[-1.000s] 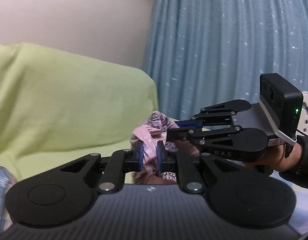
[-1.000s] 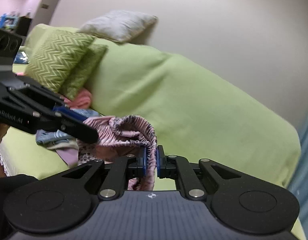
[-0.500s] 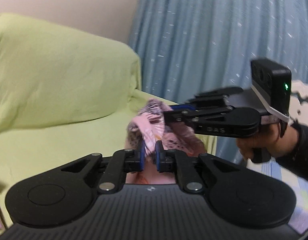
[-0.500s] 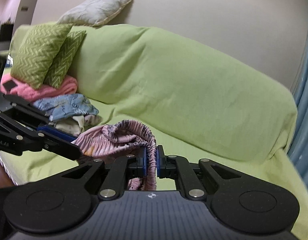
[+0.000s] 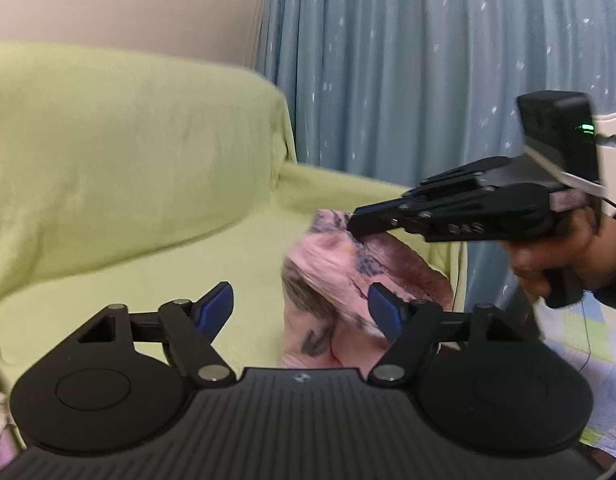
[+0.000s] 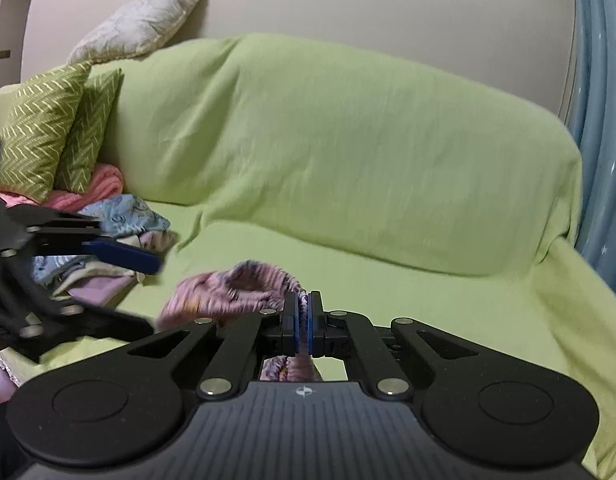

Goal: Fold clothes
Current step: 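Lift the pink pants off the pile with both grippers and carry them aside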

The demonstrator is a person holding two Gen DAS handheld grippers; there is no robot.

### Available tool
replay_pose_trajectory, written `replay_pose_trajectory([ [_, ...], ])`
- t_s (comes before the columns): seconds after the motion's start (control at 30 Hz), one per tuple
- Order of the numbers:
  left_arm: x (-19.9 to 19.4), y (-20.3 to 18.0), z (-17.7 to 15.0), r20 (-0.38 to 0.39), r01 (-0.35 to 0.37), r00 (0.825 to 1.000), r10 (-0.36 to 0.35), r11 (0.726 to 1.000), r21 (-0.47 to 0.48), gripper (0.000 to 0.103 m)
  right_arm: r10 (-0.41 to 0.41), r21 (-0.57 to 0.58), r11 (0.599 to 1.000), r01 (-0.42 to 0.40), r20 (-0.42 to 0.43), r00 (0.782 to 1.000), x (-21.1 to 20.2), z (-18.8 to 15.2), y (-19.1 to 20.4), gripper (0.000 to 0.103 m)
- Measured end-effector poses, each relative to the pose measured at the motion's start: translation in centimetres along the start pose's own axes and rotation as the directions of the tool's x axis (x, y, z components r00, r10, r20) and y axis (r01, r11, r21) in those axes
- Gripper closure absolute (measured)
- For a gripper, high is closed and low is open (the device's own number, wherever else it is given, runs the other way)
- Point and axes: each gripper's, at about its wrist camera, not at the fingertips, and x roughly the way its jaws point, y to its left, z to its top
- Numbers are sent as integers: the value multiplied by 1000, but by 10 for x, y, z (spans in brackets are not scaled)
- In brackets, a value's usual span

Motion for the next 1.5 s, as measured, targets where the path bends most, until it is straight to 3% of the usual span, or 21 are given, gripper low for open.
replay_pose_trajectory([
  [0.07, 23, 4, 2, -24, 32, 999, -33, 999, -16, 54, 3, 34, 999, -3, -5, 1000, 8, -5, -8, 101],
  [0.13, 40, 5, 1, -51, 52, 997, -53, 998, -20, 88, -5, 57, 998, 5, -8, 1000, 14, -9, -13, 101],
  [0.2, 51, 2, -1, -67, 40, 997, -40, 999, 2, 91, -16, 68, 997, 18, -17, 1000, 19, -14, -20, 102],
  [0.23, 53, 1, -3, -62, 36, 997, -35, 999, 7, 101, -29, 69, 997, 30, -21, 999, 21, -17, -23, 102],
  [0.33, 46, -2, -9, -47, 51, 998, -51, 999, 7, 101, -73, 84, 994, 74, -18, 997, 28, -20, -35, 102],
  [0.53, 31, -22, -15, -70, 164, 985, -159, 984, 67, 101, -125, 128, 984, 124, -2, 992, 58, -15, -64, 102],
  [0.7, 38, -46, -23, -122, 247, 964, -235, 964, 96, 101, -106, 154, 984, 91, 88, 990, 73, 3, -80, 103],
  [0.77, 46, -55, -33, -155, 285, 950, -270, 955, 86, 101, -91, 121, 989, 80, 87, 992, 86, 9, -80, 103],
  [0.87, 57, -60, -46, -213, 300, 937, -277, 950, 84, 94, -91, 64, 994, 88, 55, 994, 107, 14, -82, 103],
  [0.93, 57, -53, -50, -224, 271, 943, -247, 959, 82, 74, -113, 105, 988, 111, 14, 993, 108, 2, -91, 100],
  [0.97, 57, -47, -50, -225, 259, 945, -237, 963, 75, 73, -122, 134, 984, 121, -6, 993, 106, -4, -96, 86],
  [1.03, 61, -33, -46, -227, 233, 950, -213, 971, 60, 73, -152, 226, 962, 154, -29, 988, 88, -25, -107, 71],
  [1.1, 64, -22, -44, -230, 212, 954, -194, 976, 57, 73, -183, 330, 925, 188, -46, 982, 63, -53, -116, 37],
  [1.33, 103, -36, -30, -264, 244, 942, -206, 962, 119, 62, -219, 565, 770, 297, -203, 954, -11, -152, -137, 35],
  [1.43, 128, -70, -24, -289, 289, 932, -219, 931, 224, 61, -227, 611, 719, 331, -243, 943, -33, -176, -136, 35],
  [1.5, 147, -97, -21, -316, 323, 922, -222, 892, 316, 61, -234, 637, 690, 344, -253, 939, -46, -187, -132, 35],
])
